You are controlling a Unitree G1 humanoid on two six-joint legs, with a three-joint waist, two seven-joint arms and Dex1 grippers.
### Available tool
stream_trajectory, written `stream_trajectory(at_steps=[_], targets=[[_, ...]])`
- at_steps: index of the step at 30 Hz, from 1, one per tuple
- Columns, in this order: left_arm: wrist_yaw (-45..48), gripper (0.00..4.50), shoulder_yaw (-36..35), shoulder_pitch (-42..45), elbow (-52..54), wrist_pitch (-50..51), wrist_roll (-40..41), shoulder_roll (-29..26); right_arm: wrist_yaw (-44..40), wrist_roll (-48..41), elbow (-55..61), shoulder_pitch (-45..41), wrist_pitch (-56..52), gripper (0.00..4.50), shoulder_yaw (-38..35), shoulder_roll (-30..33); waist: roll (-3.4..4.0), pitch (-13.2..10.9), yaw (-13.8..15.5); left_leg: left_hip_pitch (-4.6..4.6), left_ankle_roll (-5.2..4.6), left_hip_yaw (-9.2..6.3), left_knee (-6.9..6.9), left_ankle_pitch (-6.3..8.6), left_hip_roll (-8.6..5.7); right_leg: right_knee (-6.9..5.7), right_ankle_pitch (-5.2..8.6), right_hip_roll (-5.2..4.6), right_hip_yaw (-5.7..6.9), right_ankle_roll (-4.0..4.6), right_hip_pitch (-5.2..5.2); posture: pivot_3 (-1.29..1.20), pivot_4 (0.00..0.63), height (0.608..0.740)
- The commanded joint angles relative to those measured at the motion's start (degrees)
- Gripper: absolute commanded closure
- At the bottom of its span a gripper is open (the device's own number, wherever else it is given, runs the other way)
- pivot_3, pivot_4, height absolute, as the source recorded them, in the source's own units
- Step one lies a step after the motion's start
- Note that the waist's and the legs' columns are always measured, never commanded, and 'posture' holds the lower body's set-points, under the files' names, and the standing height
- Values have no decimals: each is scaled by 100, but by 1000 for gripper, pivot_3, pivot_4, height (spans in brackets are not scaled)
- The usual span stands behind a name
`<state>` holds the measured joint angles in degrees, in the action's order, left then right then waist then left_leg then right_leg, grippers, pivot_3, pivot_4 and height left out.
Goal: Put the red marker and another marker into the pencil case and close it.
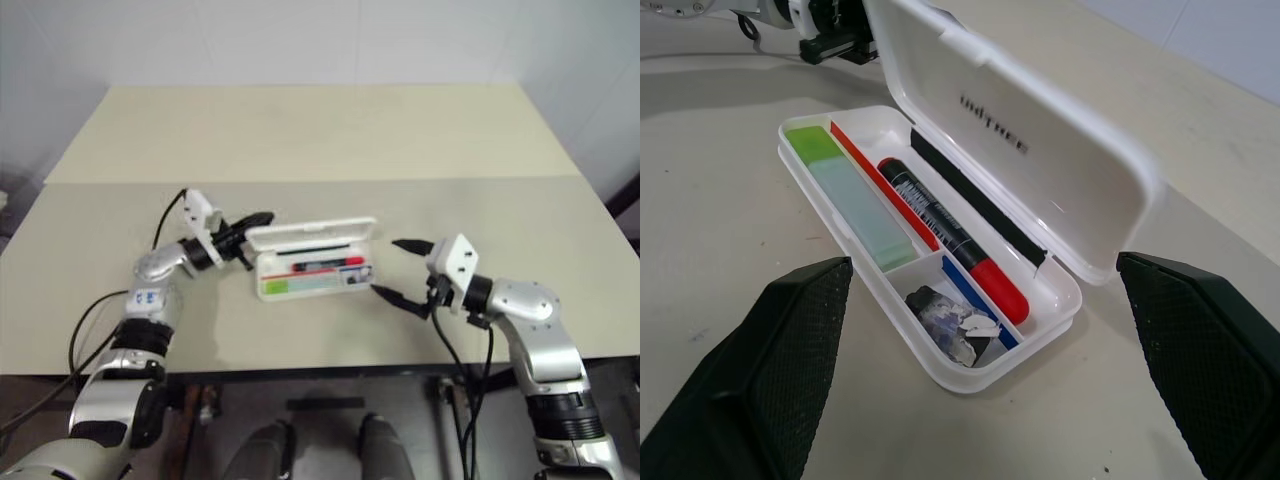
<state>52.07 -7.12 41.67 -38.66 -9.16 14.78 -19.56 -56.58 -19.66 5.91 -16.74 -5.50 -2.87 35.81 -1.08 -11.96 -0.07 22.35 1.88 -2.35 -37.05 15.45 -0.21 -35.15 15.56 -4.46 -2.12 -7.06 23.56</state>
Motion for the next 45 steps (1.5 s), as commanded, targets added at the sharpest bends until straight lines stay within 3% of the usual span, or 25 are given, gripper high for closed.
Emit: stream_trajectory(at_steps=[1, 9, 19, 29, 35, 44, 45], targets=[[454, 4491, 262, -47, 7, -567, -232, -227, 90, -88, 269, 38, -21, 0, -97, 13, 0, 0, -1, 0, 0, 0, 0, 0, 0, -1, 0, 0, 0, 0, 0, 0, 150, 740], [1365, 4491, 1010, 62, -144, -1166, -724, -510, 200, -87, 368, 120, -80, 0, -154, 33, 0, 0, 0, 0, -1, 0, 0, 0, 0, -1, 0, 0, 0, 0, -1, 0, 150, 740], [1535, 4491, 1867, 273, 530, -127, -1219, -342, 726, -76, 830, 540, -84, 0, -204, -141, 0, 1, 12, -5, -6, -6, -4, 0, -1, -5, 0, 2, -1, -1, -10, 0, 150, 740], [1537, 4491, 2219, 81, 919, 829, -1510, -625, 1066, -36, 1097, 702, -83, 0, -102, -332, 0, 2, -19, -19, -8, -6, -7, -4, -2, -21, 1, 4, -6, 0, -17, 0, 150, 740], [1296, 4491, 1560, 25, 1261, 1124, -759, -442, 1010, -55, 980, 594, -58, 0, -22, -356, 0, 2, -18, -22, -9, -5, -8, -7, -1, -28, 1, 4, -9, 2, -16, 0, 150, 740], [1655, 4491, 452, -717, 2005, 1337, 305, -1165, 607, -133, 632, 368, -3, 0, -34, -233, -1, 1, -41, -13, -7, -6, 2, -6, 3, -28, 5, 4, -7, 7, -1, 0, 150, 740], [1752, 4316, 297, -899, 2131, 1346, 445, -1308, 514, -149, 584, 337, 3, 0, -59, -189, 0, 1, -53, -13, -5, -4, 2, -5, 4, -27, 5, 4, -8, 7, -1, 0, 150, 740]])
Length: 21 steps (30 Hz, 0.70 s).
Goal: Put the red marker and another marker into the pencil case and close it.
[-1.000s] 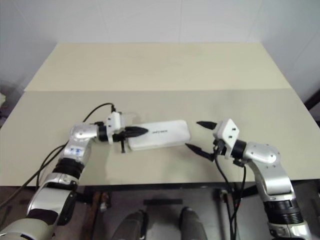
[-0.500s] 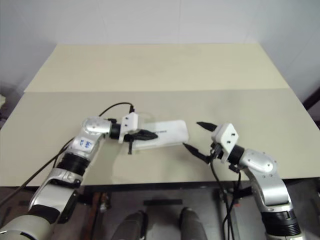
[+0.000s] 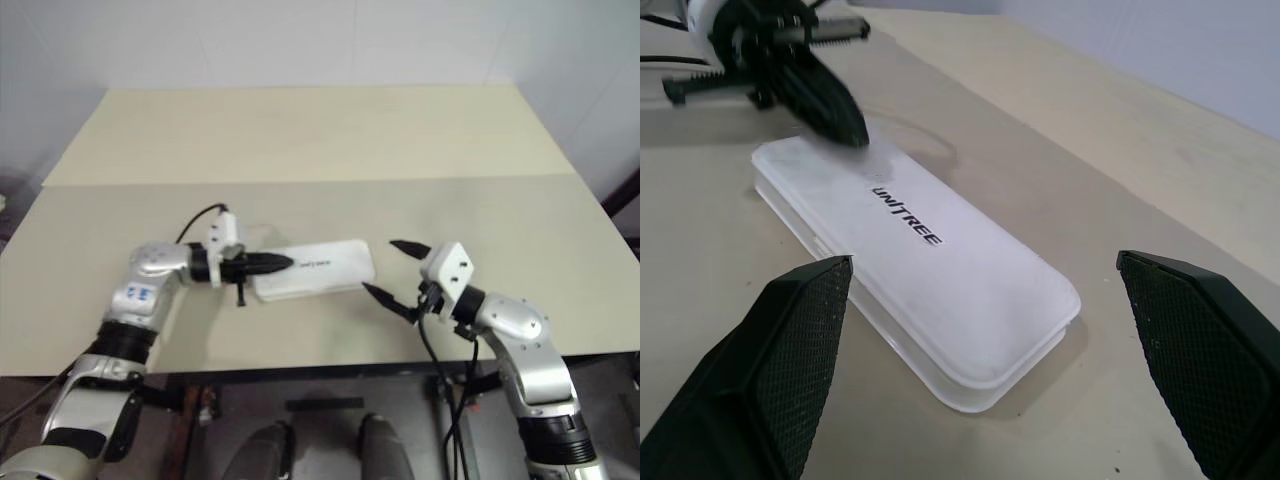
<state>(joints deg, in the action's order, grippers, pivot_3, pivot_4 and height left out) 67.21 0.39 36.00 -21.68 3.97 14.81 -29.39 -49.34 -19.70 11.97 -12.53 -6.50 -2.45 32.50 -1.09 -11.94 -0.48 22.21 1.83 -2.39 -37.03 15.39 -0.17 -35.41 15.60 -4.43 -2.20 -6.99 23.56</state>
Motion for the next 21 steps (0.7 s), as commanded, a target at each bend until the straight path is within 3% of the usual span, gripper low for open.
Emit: stream_trajectory(at_steps=[1, 3, 7, 13, 21], targets=[[336, 4095, -613, -529, 568, 57, 585, -484, -329, -162, -90, -123, 122, 0, -131, 206, 0, 0, -15, -1, 0, 1, 2, 1, 0, 1, 0, -2, -1, 0, 0, 0, 150, 740], [444, 3601, -736, -764, 758, 92, 724, -665, -518, -200, -231, -183, 168, 0, -193, 298, 0, 0, -22, 0, 1, 1, 3, 2, 3, 5, 1, -2, 0, 1, 0, 0, 150, 740], [438, 2232, -1099, -1453, 1137, 26, 825, -1044, -953, -379, -503, -335, 314, 0, -326, 474, 0, -1, 16, -1, 1, -2, -1, 2, 3, 3, 2, -6, 4, 4, -3, 0, 150, 740], [180, 119, -1396, -2062, 1684, 157, 990, -1196, -1438, -463, -921, -656, 356, 0, -325, 707, -1, -1, 35, 0, 0, -5, 1, 2, 6, 8, 4, -10, 6, 9, -3, 0, 150, 740], [55, 22, -1300, -1887, 1640, 12, 956, -1090, -1886, -296, -1314, -916, 605, 0, -260, 775, 0, -1, 24, 0, 3, -2, 5, 4, 7, 9, 6, -9, 9, 14, -1, 0, 150, 740]])
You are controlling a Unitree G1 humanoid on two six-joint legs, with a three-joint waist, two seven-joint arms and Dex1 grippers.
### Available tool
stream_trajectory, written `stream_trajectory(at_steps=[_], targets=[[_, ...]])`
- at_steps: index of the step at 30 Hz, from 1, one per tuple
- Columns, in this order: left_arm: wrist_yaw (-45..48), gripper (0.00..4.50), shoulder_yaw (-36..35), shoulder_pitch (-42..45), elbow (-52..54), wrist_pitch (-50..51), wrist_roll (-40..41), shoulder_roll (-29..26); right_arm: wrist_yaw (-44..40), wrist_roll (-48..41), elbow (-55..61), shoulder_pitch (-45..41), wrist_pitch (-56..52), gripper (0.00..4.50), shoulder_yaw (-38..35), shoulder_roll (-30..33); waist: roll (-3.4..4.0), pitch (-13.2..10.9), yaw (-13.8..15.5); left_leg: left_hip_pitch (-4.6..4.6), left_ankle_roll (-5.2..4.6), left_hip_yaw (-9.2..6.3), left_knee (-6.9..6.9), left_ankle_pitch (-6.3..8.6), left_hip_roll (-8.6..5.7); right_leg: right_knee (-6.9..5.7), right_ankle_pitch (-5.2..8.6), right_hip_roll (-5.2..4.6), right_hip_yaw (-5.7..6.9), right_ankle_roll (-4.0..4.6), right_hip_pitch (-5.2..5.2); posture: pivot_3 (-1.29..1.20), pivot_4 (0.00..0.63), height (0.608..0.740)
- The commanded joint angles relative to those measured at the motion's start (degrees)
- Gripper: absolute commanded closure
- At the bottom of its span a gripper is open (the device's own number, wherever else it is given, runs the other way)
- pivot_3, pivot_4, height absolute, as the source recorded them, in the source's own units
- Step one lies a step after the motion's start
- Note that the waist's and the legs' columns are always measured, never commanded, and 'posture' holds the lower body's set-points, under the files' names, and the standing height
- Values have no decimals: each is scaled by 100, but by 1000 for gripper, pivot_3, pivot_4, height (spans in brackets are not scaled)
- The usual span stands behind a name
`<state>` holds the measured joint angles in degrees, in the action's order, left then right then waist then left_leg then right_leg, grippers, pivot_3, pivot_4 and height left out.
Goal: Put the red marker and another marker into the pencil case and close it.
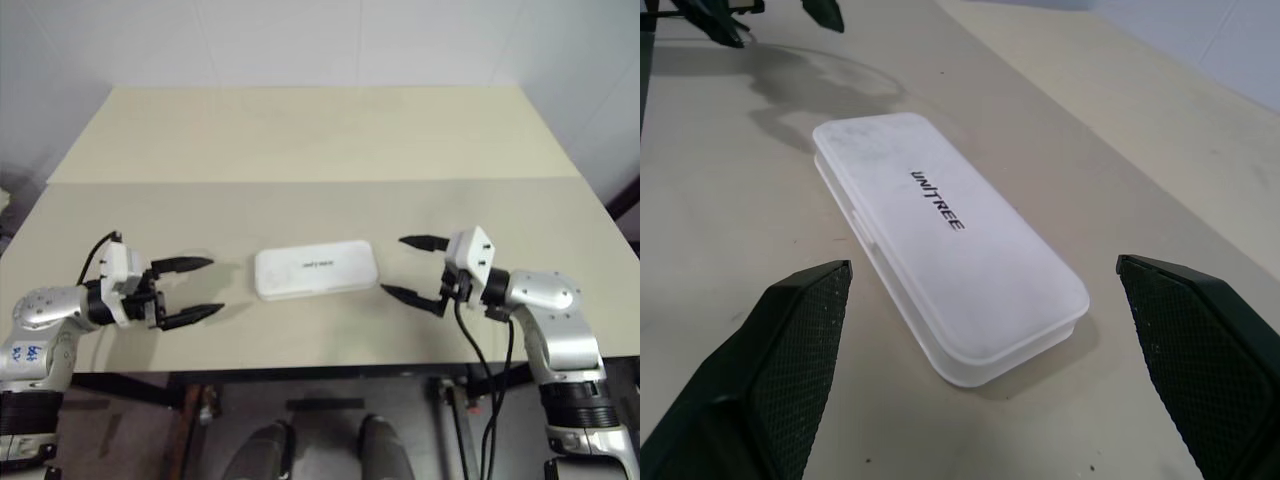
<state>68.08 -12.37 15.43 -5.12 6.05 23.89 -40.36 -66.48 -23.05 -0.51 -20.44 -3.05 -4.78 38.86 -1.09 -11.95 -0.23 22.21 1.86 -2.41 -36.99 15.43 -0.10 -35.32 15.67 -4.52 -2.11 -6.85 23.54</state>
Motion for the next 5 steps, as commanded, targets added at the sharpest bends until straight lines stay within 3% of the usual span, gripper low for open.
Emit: stream_trajectory(at_steps=[1, 5], targets=[[-36, 22, 16, 188, -62, -244, 4, 22, -206, 67, -153, -139, 325, 0, -22, 124, 0, 0, 0, 0, 0, 1, 0, 0, -1, 0, 0, 0, 0, 0, 0, 0, 150, 740], [-139, 22, 79, 206, -4, -226, -10, 53, -233, 127, -456, -261, 517, 0, -43, 43, 0, 0, -1, -1, 0, 2, 0, 0, -1, 0, 0, 0, 0, -1, 0, 0, 150, 740]])
